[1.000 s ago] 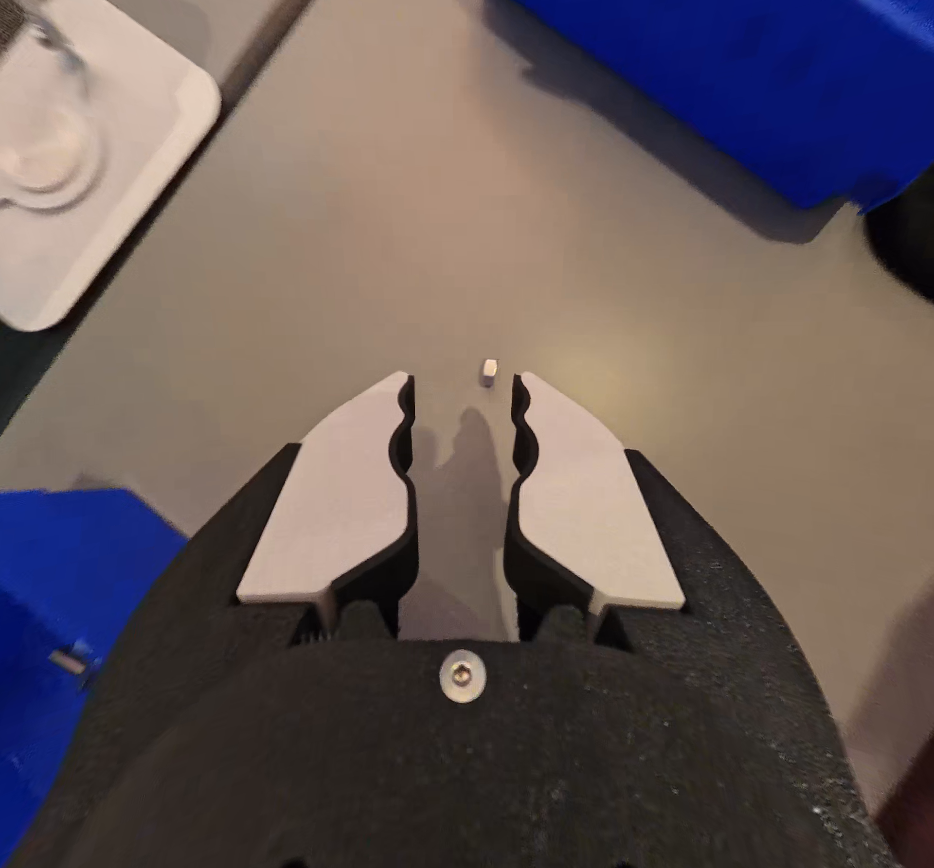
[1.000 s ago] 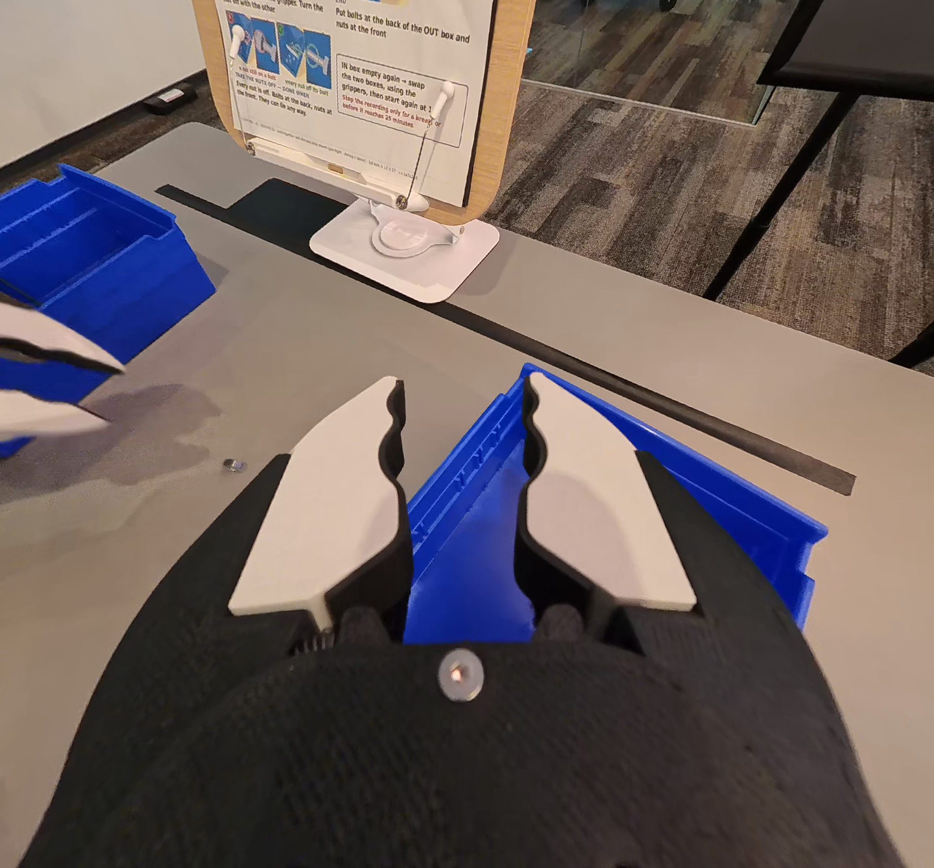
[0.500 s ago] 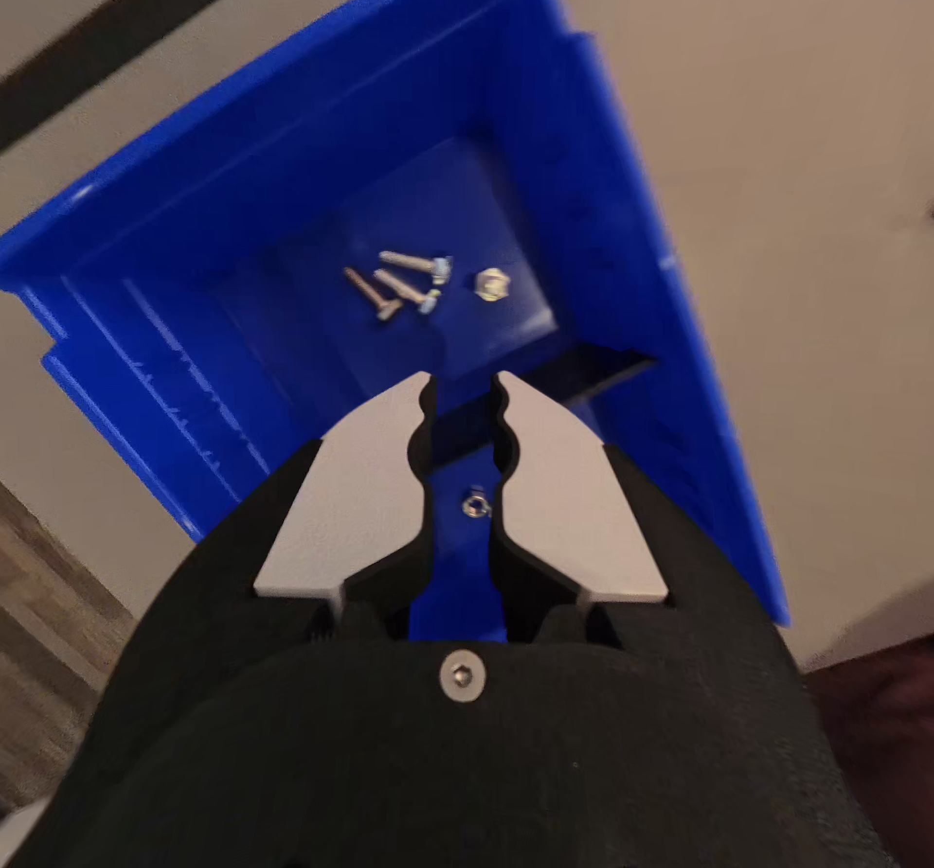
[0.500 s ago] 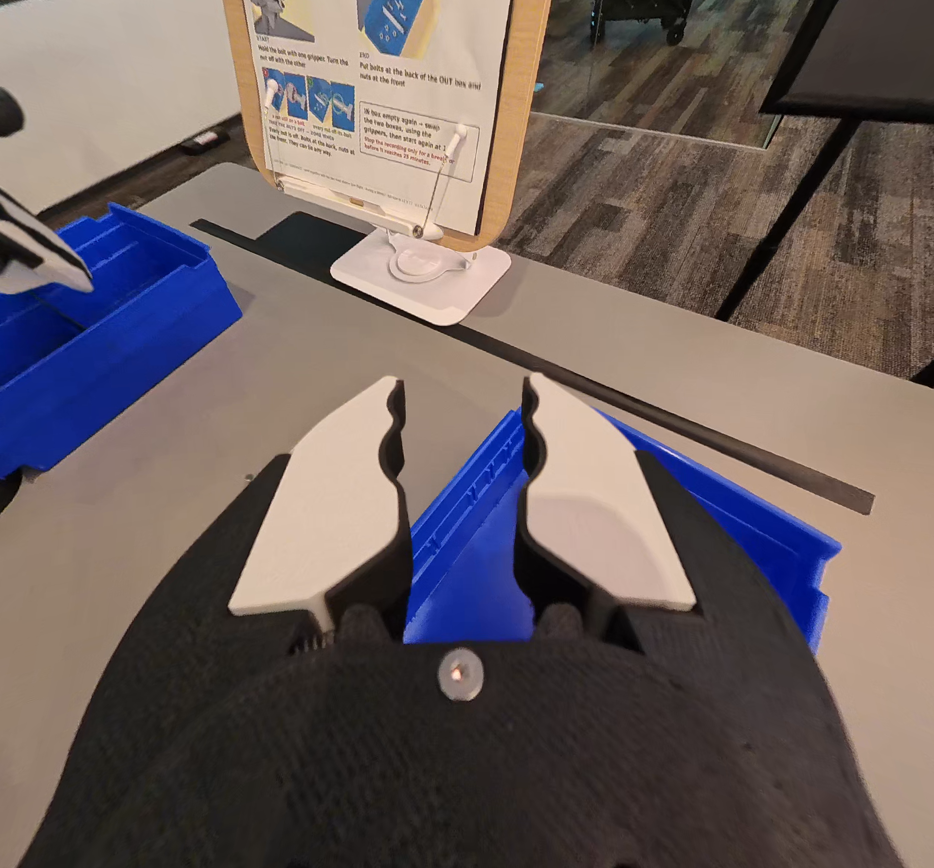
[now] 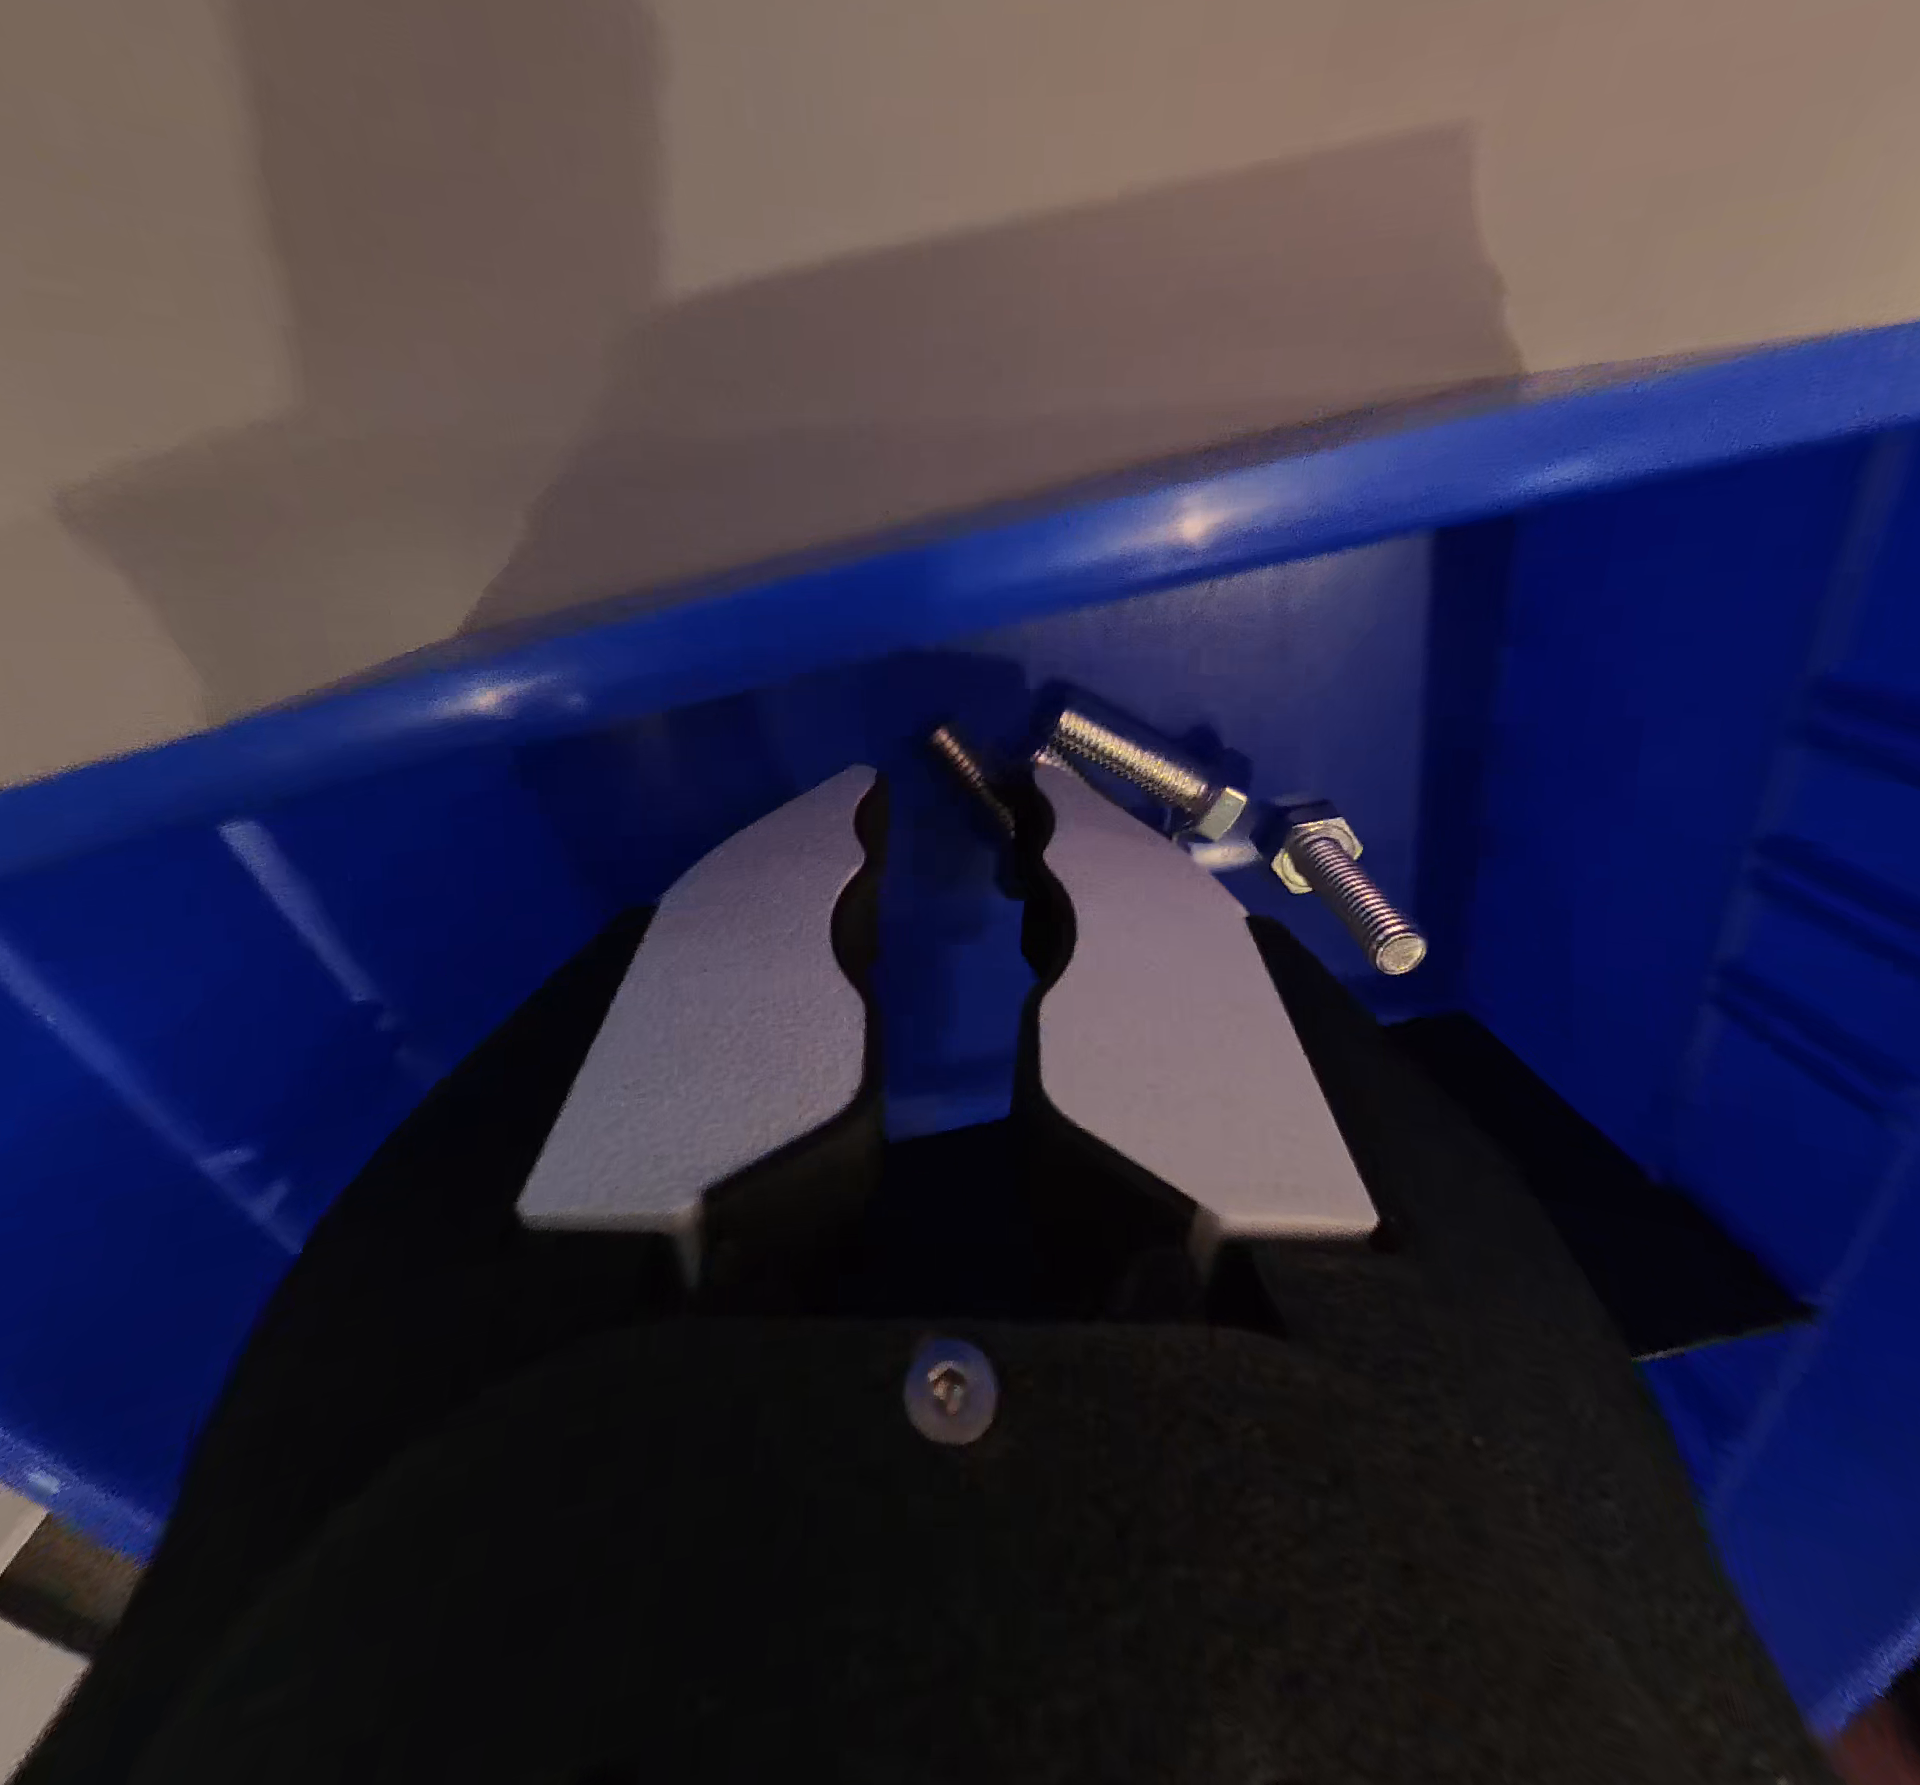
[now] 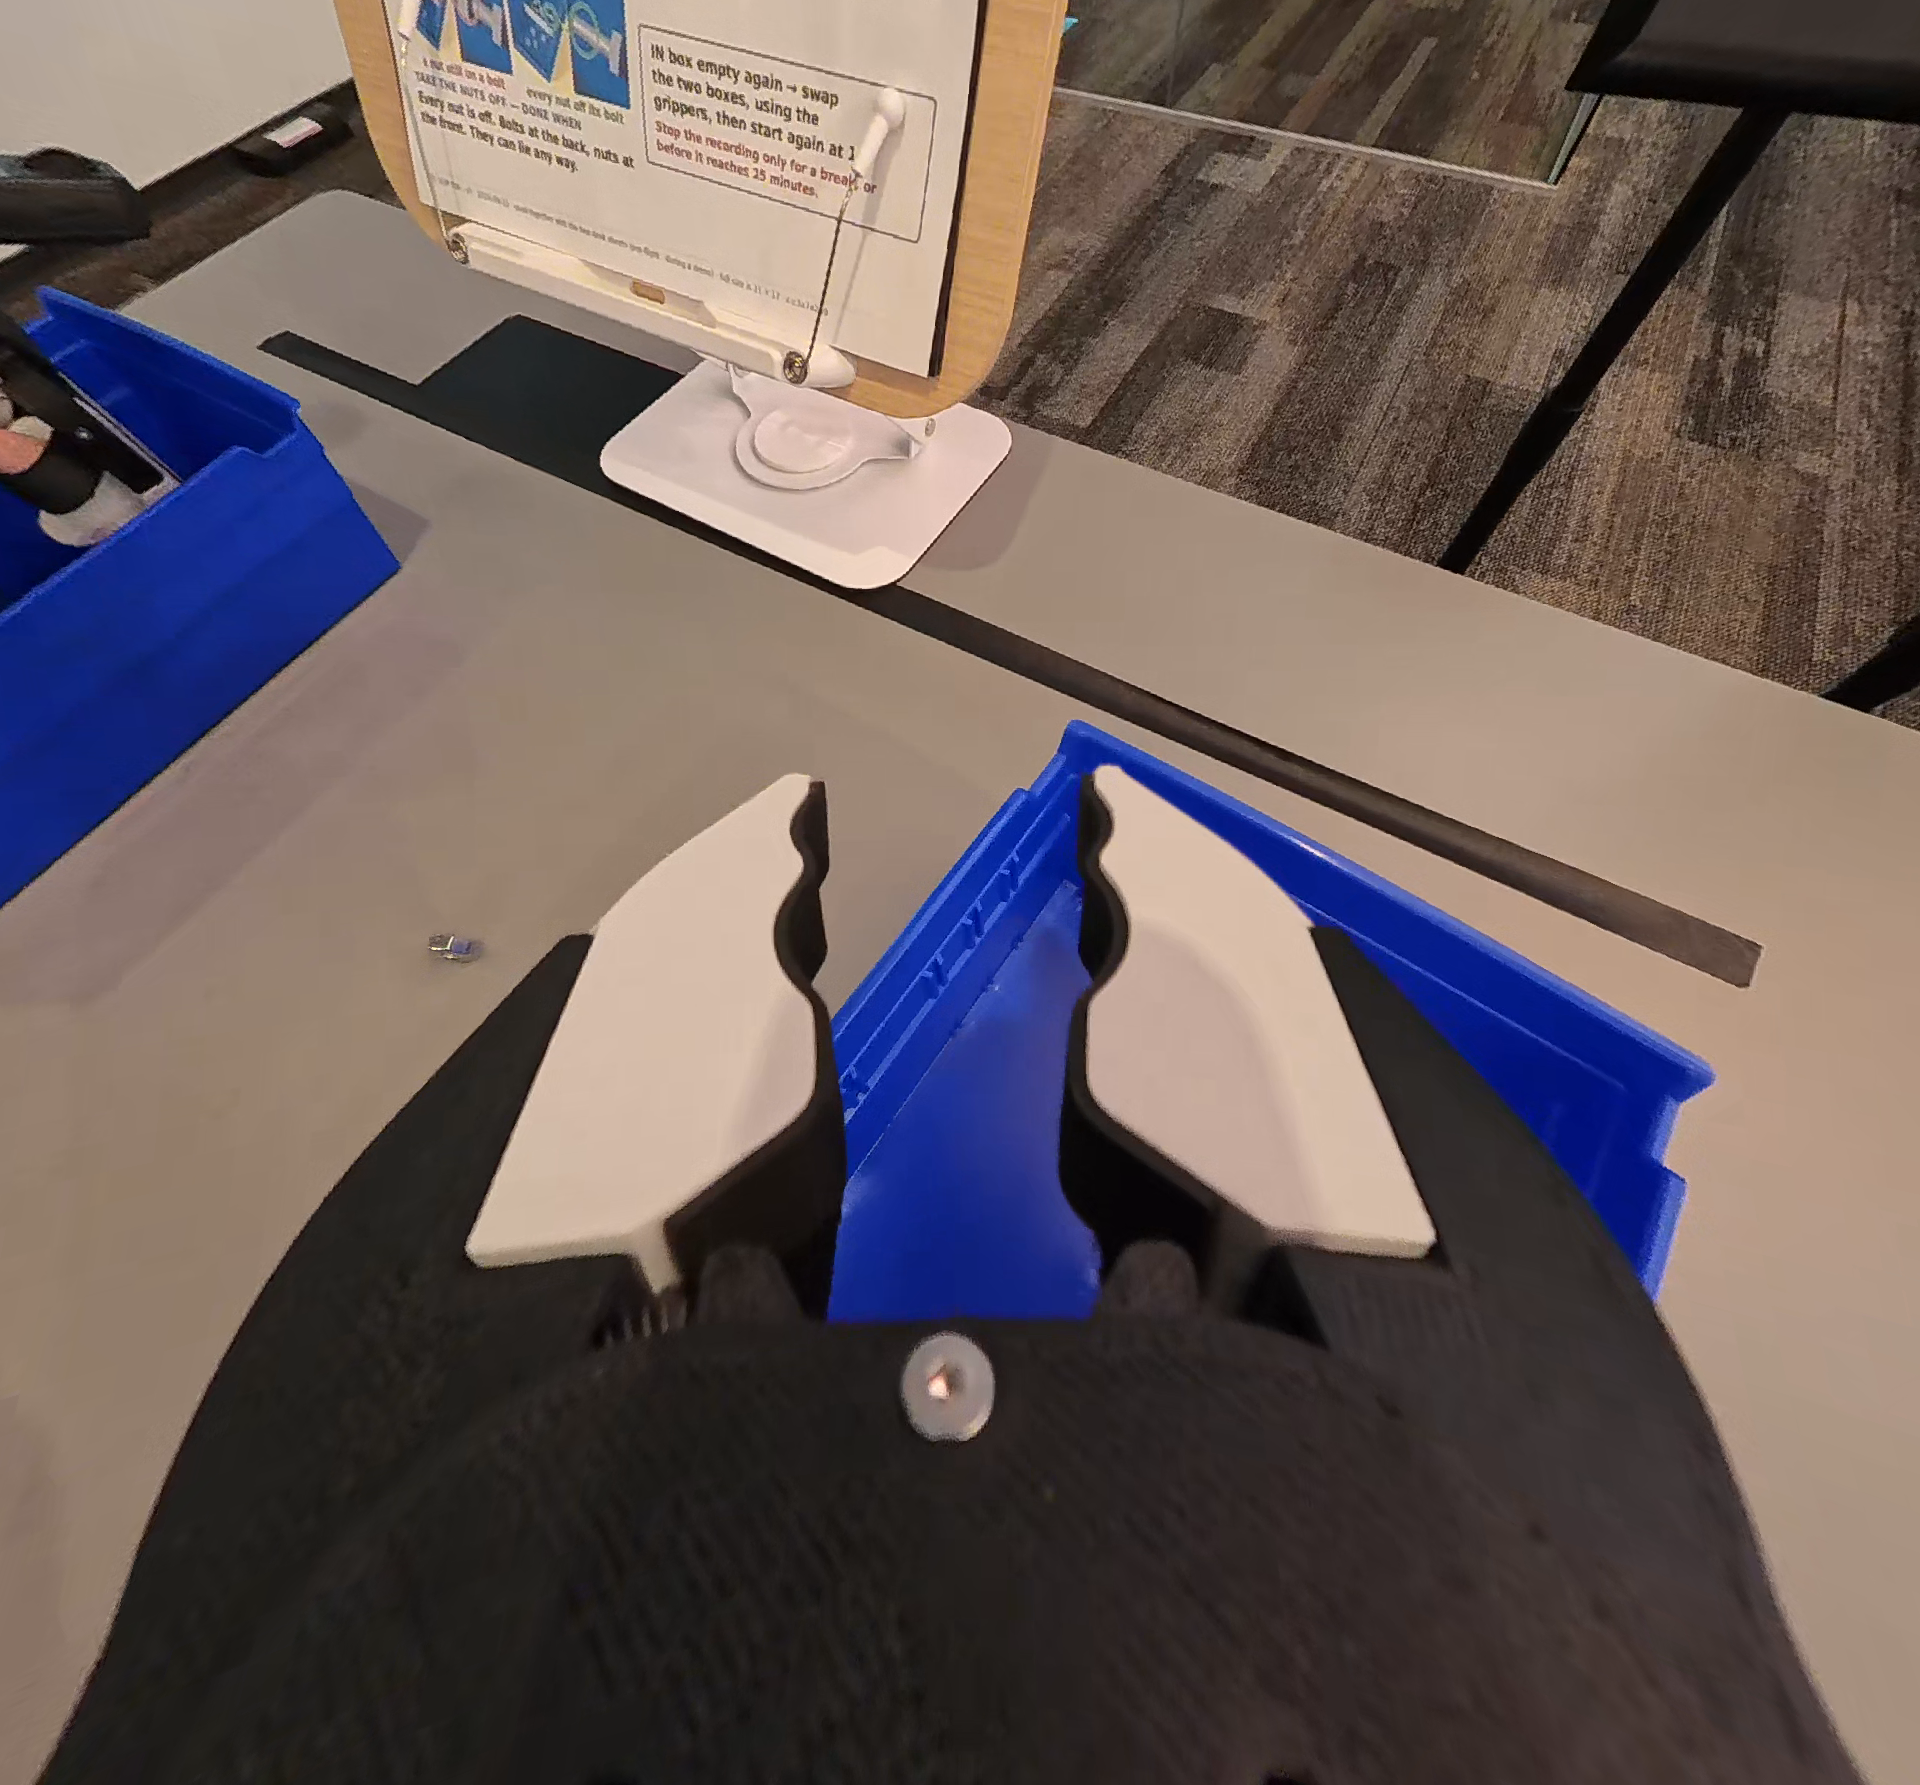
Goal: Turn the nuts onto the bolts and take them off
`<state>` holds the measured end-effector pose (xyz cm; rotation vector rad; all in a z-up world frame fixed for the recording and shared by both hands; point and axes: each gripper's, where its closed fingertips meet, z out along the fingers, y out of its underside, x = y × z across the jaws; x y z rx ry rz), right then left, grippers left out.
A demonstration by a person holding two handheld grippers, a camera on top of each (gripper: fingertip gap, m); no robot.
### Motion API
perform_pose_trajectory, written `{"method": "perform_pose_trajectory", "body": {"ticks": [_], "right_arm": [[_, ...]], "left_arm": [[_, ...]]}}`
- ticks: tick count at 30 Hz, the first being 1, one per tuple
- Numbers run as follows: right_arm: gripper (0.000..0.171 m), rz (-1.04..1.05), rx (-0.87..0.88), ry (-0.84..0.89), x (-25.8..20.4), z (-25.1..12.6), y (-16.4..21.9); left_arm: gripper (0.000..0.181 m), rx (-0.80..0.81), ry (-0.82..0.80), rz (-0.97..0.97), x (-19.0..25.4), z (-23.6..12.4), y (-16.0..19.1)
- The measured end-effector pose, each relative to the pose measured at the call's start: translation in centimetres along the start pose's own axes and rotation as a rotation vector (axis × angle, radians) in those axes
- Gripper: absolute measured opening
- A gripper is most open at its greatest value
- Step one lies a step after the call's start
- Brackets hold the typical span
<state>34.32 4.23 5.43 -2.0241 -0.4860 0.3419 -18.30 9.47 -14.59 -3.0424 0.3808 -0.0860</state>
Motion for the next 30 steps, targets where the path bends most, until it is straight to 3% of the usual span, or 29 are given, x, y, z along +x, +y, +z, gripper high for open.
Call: {"method": "perform_pose_trajectory", "body": {"ticks": [6, 10, 17, 21, 25, 30], "right_arm": [[0.048, -0.005, -0.016, -0.002, -0.1, -0.1, 0.3], [0.048, -0.001, -0.006, -0.007, -0.1, -0.3, 0.1], [0.048, -0.002, 0.01, -0.016, -0.1, -0.5, -0.1], [0.047, -0.018, 0.047, -0.014, -0.4, -0.8, -0.8], [0.044, -0.049, 0.108, -0.038, -1.7, -0.9, -2.1], [0.038, -0.08, 0.269, -0.253, -7.6, -0.7, -5.0]], "left_arm": [[0.026, -0.074, -0.068, 0.019, -0.1, 0.6, 1.5], [0.014, -0.029, -0.062, 0.011, -0.2, 0.8, 1.4], [0.013, 0.114, -0.112, 0.057, -0.6, -1.1, 0.7], [0.01, 0.301, -0.113, 0.077, 0.4, -6.1, -0.1], [0.009, 0.554, -0.028, 0.155, 4.8, -13.2, -0.3], [0.009, 0.848, 0.394, 0.43, 17.5, -21.5, 2.4]]}}
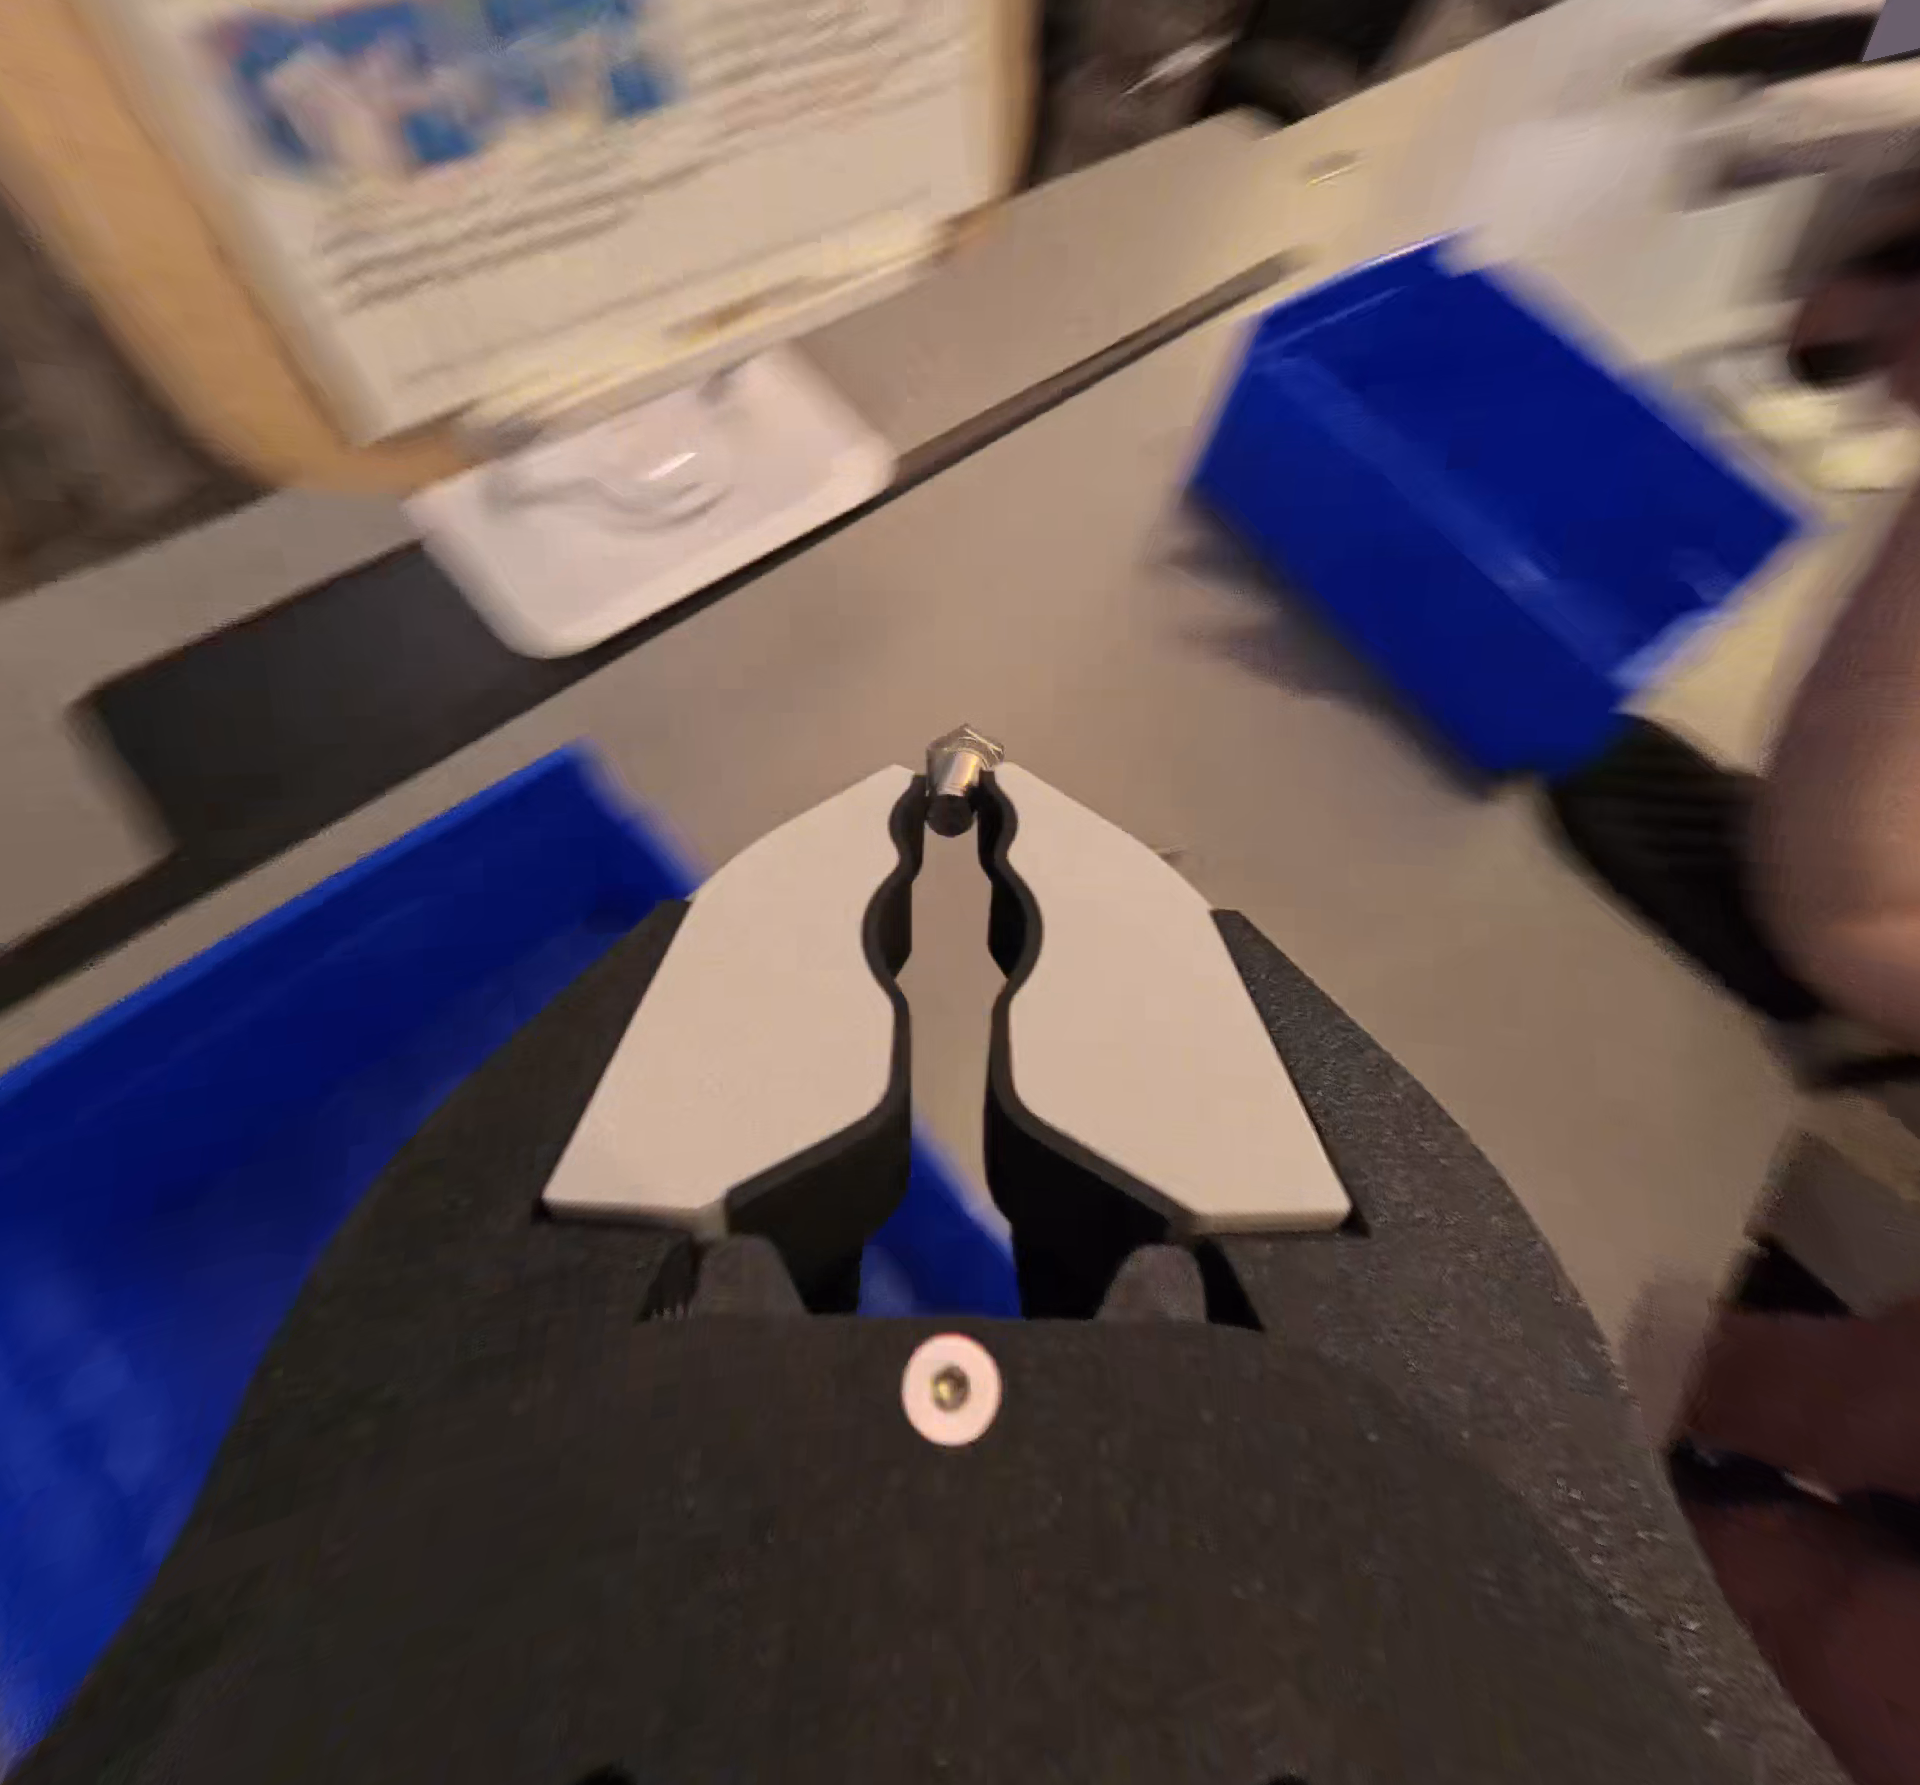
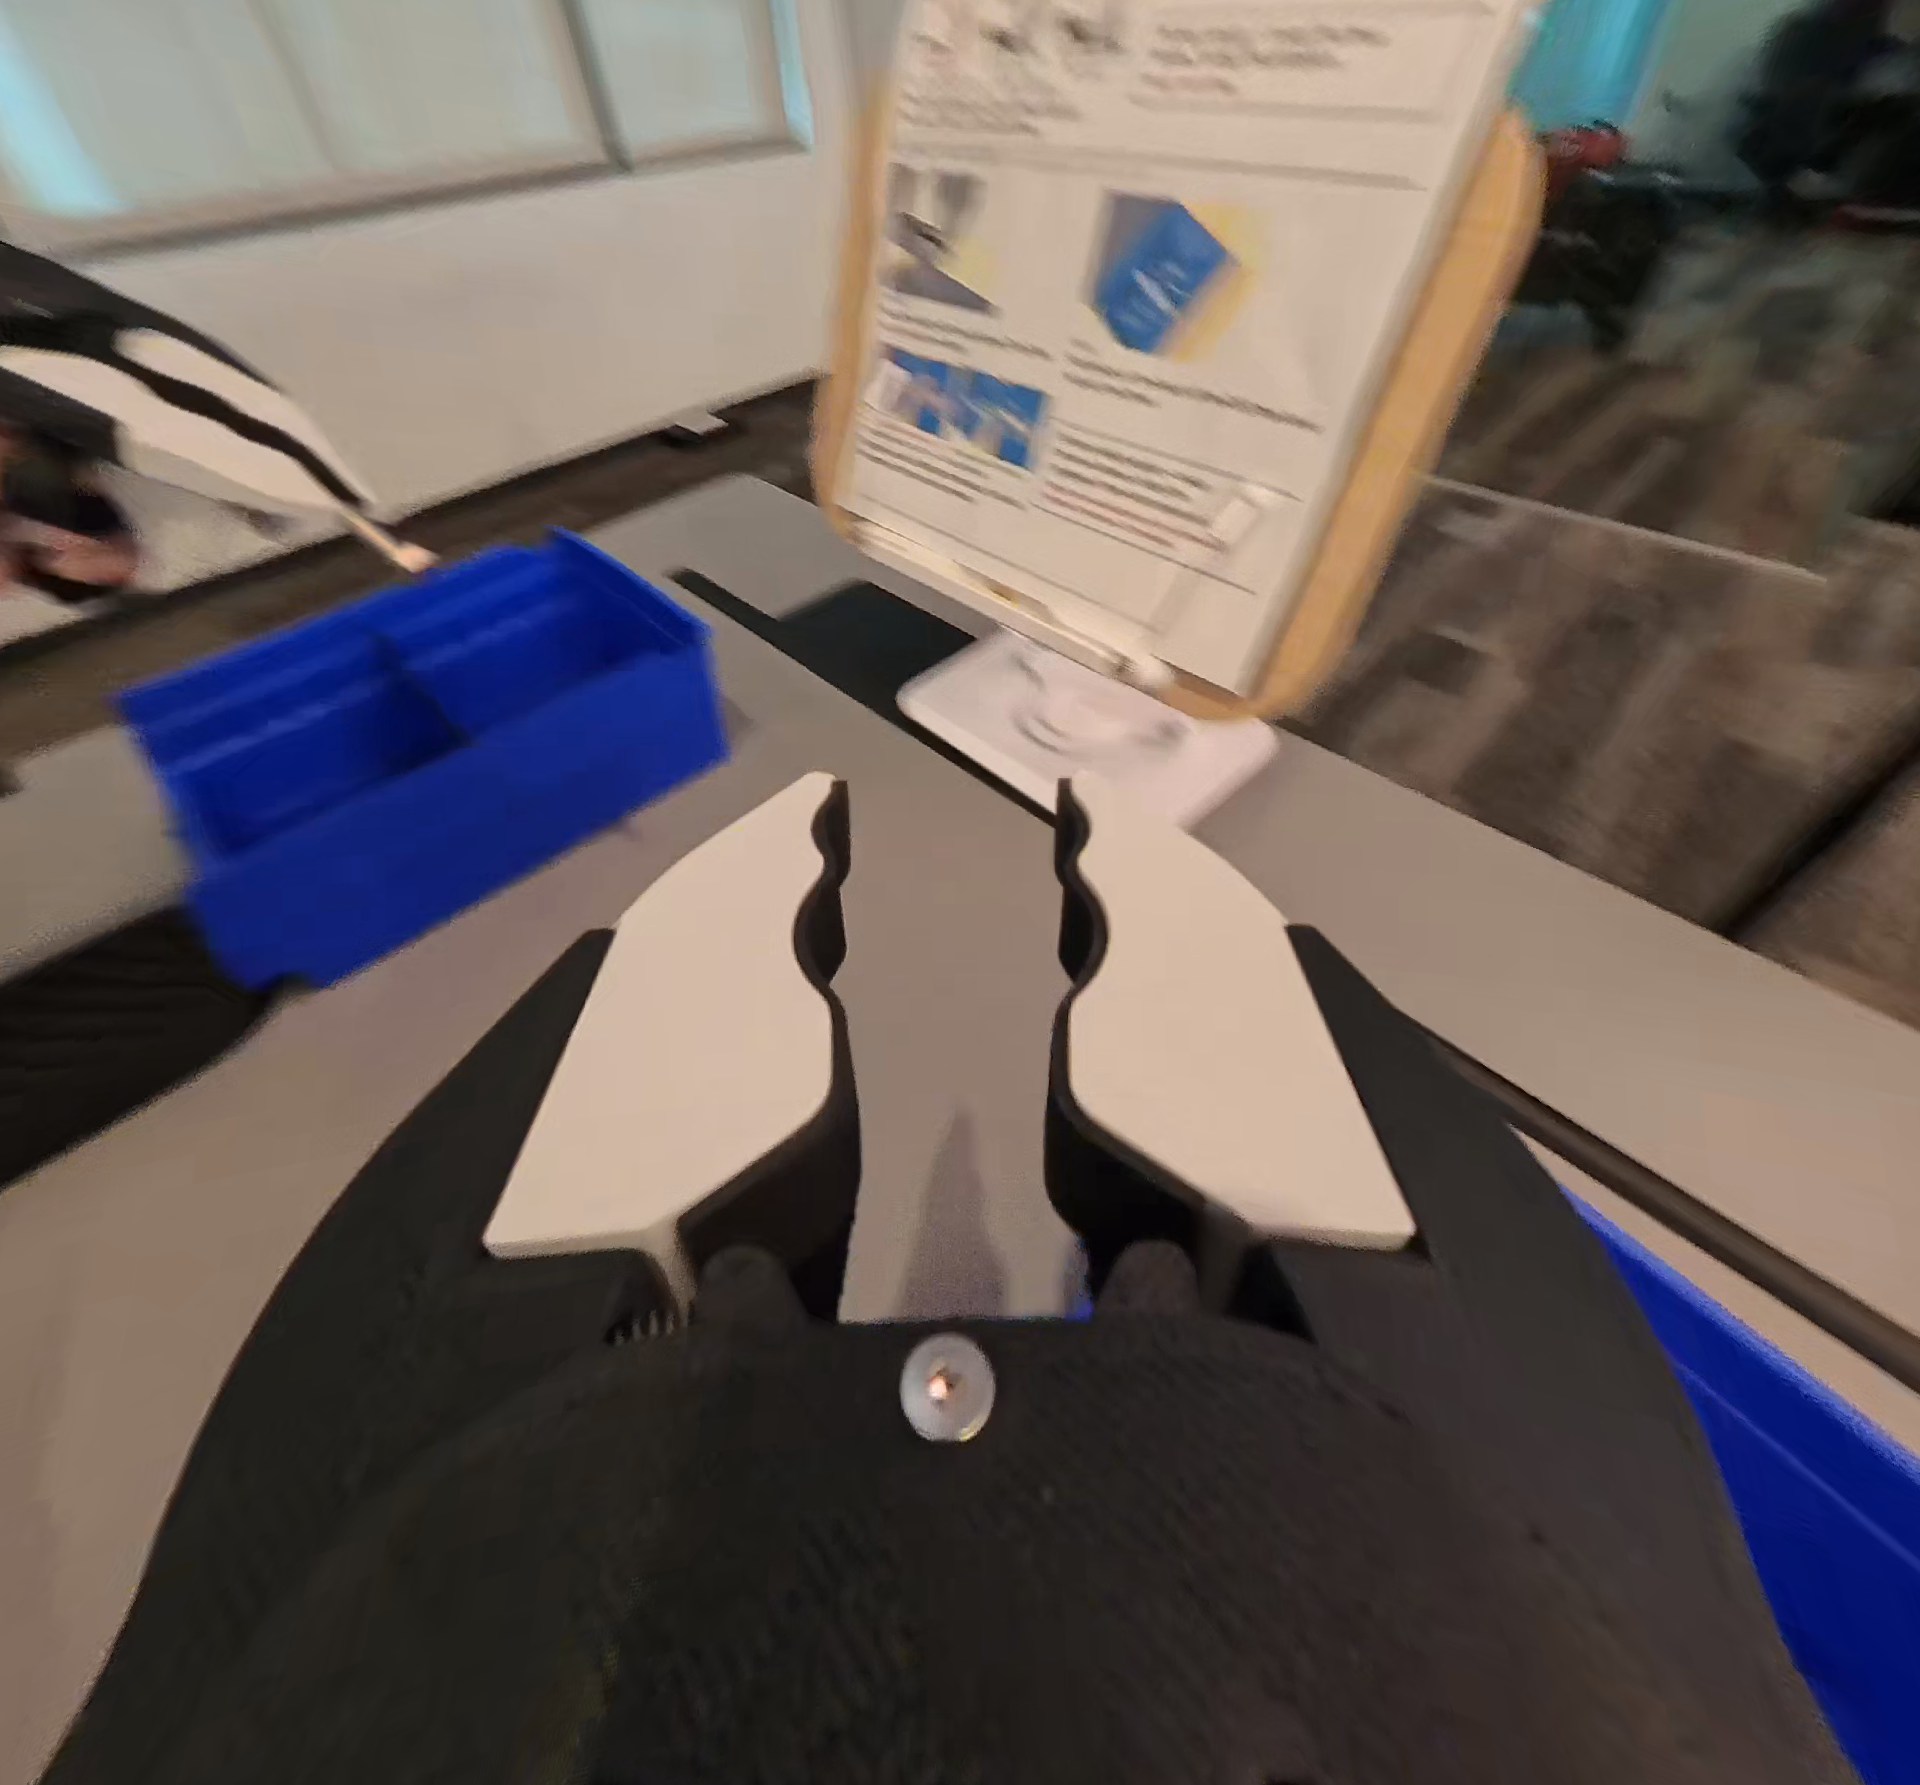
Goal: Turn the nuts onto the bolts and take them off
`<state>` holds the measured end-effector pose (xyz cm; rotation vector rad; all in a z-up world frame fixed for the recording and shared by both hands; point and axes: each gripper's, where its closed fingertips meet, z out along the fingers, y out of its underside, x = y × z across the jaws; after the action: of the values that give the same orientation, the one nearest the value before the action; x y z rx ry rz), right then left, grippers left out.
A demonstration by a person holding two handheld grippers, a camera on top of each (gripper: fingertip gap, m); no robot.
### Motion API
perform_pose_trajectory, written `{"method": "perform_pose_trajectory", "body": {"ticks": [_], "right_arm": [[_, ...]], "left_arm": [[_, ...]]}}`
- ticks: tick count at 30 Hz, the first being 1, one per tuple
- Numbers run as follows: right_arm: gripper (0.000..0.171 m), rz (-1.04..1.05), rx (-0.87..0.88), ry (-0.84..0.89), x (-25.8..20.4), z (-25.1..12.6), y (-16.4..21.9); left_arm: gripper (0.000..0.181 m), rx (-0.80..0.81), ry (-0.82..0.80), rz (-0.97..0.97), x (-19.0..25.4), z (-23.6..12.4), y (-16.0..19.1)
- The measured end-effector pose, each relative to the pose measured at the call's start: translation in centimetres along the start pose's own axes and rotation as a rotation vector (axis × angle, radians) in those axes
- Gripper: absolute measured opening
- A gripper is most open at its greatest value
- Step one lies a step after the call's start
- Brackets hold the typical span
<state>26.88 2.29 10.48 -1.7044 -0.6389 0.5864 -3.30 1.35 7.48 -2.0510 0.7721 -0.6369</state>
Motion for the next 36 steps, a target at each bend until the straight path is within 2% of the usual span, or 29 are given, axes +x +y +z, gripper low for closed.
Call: {"method": "perform_pose_trajectory", "body": {"ticks": [3, 6, 8, 12, 17, 19, 21, 23, 24, 25, 27, 29, 32, 36], "right_arm": [[0.036, 0.006, 0.119, -0.282, -6.5, 1.5, -1.9], [0.036, 0.048, 0.2, -0.637, -13.8, 1.5, -3.0], [0.036, 0.072, 0.201, -0.737, -16.2, 1.7, -2.9], [0.044, 0.002, 0.066, -0.746, -17.7, 4.0, 0.2], [0.043, -0.044, -0.066, -0.758, -19.5, 7.0, 3.9], [0.035, -0.016, -0.075, -0.79, -20.0, 7.4, 4.4], [0.012, -0.008, -0.082, -0.822, -20.2, 7.4, 4.8], [0.01, -0.01, -0.091, -0.792, -19.6, 7.9, 5.1], [0.01, 0.005, -0.092, -0.77, -19.1, 8.1, 5.1], [0.01, 0.041, -0.078, -0.755, -18.6, 8.4, 4.9], [0.01, 0.157, -0.017, -0.763, -17.7, 8.4, 3.9], [0.01, 0.267, 0.041, -0.815, -17.2, 8.0, 2.8], [0.01, 0.349, 0.133, -0.847, -16.6, 7.2, 1.3], [0.01, 0.342, 0.173, -0.85, -16.6, 6.8, 0.8]], "left_arm": [[0.009, 0.11, 0.247, 0.1, 7.9, 0.1, -1.7], [0.008, 0.153, 0.361, 0.184, 12.8, 0.6, -2.5], [0.008, 0.164, 0.399, 0.208, 14.6, 1.1, -2.9], [0.008, 0.102, 0.367, 0.234, 14.7, 3.0, -1.9], [0.008, 0.057, 0.425, 0.182, 14.6, 4.4, -0.6], [0.008, 0.041, 0.444, 0.179, 14.8, 4.9, -0.1], [0.008, 0.02, 0.454, 0.182, 14.9, 5.3, 0.4], [0.008, 0.031, 0.452, 0.174, 14.7, 5.2, 0.3], [0.017, 0.09, 0.435, 0.166, 14.3, 4.8, -0.6], [0.029, 0.159, 0.415, 0.157, 13.7, 4.1, -1.7], [0.026, 0.241, 0.366, 0.146, 12.4, 2.9, -2.6], [0.026, 0.265, 0.379, 0.155, 12.2, 2.6, -1.9], [0.036, 0.21, 0.435, 0.131, 13.2, 4.1, -0.7], [0.04, 0.159, 0.517, 0.137, 15.6, 6.5, 0.3]]}}
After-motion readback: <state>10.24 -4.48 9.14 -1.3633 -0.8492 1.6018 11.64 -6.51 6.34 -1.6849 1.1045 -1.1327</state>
